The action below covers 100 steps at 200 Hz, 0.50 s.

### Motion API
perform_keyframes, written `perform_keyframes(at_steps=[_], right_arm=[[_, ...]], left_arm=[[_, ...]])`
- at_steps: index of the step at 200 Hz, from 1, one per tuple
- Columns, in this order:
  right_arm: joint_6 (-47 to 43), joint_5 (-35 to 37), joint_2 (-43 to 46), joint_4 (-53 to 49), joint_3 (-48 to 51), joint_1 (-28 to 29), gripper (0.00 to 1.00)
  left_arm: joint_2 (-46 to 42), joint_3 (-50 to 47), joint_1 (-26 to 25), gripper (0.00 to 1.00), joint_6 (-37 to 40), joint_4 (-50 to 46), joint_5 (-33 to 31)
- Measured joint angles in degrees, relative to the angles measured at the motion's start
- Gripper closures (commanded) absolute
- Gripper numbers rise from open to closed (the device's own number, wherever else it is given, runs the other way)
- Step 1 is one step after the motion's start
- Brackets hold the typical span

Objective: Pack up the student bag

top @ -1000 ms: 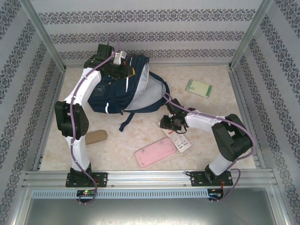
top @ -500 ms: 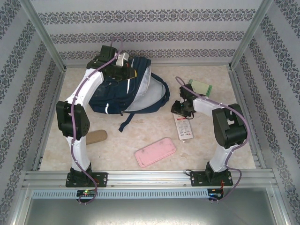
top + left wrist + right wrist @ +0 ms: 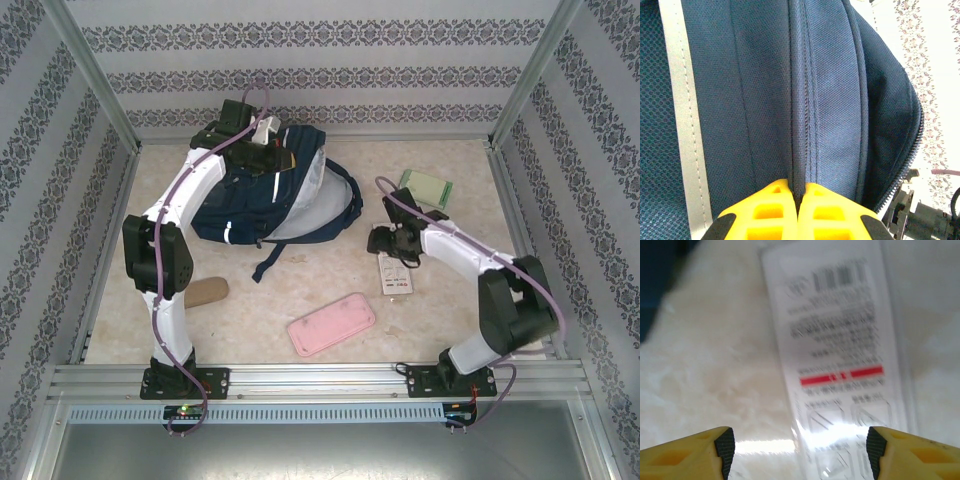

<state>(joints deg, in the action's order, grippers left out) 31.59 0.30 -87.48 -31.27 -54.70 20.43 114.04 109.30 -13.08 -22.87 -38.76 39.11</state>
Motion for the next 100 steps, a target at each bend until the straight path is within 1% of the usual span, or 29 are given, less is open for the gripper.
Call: perform_keyframes(at_steps=[22,37,100], right_arm=[[0.07,5.14,1.18,-3.08,1.07,2.64,0.26],[-0.09,7.37,0.31,-4.63,0.55,5.20,0.28],[-1.92,13.77,-9.53,-8.44,-4.94,10.80,0.38]], left_arm=[[0.00,0.00,-0.07,1.00,0.11,0.00,-0.11],[0.00,0.00,-0.07,1.00,0.17,0.00,-0.17],[0.00,-0.57,-0.22,1.00,0.17,0.07,-0.15]])
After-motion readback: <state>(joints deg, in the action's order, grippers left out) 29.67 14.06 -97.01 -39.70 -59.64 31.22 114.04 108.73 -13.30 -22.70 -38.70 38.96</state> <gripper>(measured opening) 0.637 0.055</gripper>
